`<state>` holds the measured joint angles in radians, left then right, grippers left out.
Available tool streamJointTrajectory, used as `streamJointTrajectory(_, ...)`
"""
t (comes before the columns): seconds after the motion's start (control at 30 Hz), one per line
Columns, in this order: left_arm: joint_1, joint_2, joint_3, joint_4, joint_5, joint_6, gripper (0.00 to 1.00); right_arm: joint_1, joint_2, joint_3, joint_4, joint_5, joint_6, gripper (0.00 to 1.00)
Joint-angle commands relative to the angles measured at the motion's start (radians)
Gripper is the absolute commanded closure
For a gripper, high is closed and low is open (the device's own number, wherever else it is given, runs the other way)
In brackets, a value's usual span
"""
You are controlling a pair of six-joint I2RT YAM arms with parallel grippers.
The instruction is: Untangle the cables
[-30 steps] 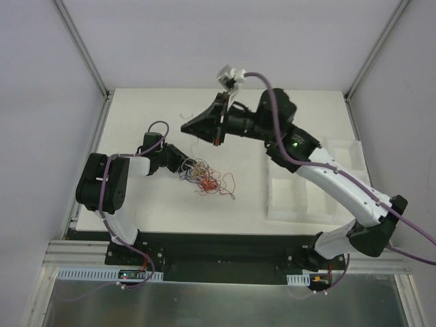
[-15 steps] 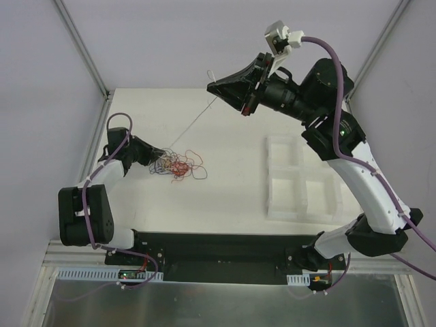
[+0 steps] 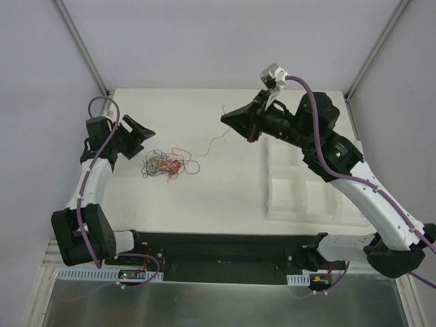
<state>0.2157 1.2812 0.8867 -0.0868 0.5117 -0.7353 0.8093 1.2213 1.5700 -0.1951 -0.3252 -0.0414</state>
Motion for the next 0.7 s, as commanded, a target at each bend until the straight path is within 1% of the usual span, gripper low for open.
streamJointTrajectory(0.0,-0.018,-0.034,0.037,-0.039,0.017,0.132,0.24,-0.002,-0.048,0.119,0.025,0.023,-0.02,1.0)
streamJointTrajectory(0.1,-0.067,-0.072,0.038,-0.036,0.021,0.166,0.29,-0.002,-0.055,0.205,0.014,0.005,-0.041,1.0)
streamJointTrajectory(0.2,-0.14,-0.126,0.026,-0.047,-0.007,0.177,0.25,-0.004,-0.039,0.303,-0.032,0.005,-0.066,1.0)
streamJointTrajectory(0.27,-0.188,-0.175,0.015,-0.092,-0.065,0.172,0.24,-0.002,-0.028,0.35,-0.049,0.017,-0.074,1.0)
streamJointTrajectory(0.3,-0.208,-0.206,-0.003,-0.122,-0.1,0.163,0.25,-0.002,-0.026,0.363,-0.052,0.024,-0.08,1.0)
streamJointTrajectory(0.37,-0.214,-0.25,-0.058,-0.151,-0.148,0.114,0.27,-0.004,-0.028,0.377,-0.05,0.041,-0.09,1.0)
streamJointTrajectory(0.43,-0.213,-0.264,-0.113,-0.165,-0.151,0.051,0.29,-0.002,-0.026,0.396,-0.044,0.04,-0.097,1.0)
streamJointTrajectory(0.5,-0.213,-0.217,-0.137,-0.145,-0.089,0.011,0.26,-0.002,-0.013,0.43,-0.04,0.032,-0.097,1.0)
streamJointTrajectory(0.57,-0.213,-0.113,-0.12,-0.133,-0.003,-0.031,0.2,-0.004,0.007,0.482,-0.047,0.015,-0.095,1.0)
streamJointTrajectory(0.6,-0.213,-0.049,-0.103,-0.108,0.075,-0.051,0.19,-0.002,0.015,0.51,-0.053,0.009,-0.092,1.0)
streamJointTrajectory(0.63,-0.213,0.007,-0.088,-0.076,0.114,-0.068,0.18,-0.004,0.021,0.531,-0.061,0.003,-0.089,1.0)
streamJointTrajectory(0.67,-0.213,0.064,-0.078,-0.038,0.11,-0.078,0.18,-0.004,0.021,0.551,-0.063,0.0,-0.087,1.0)
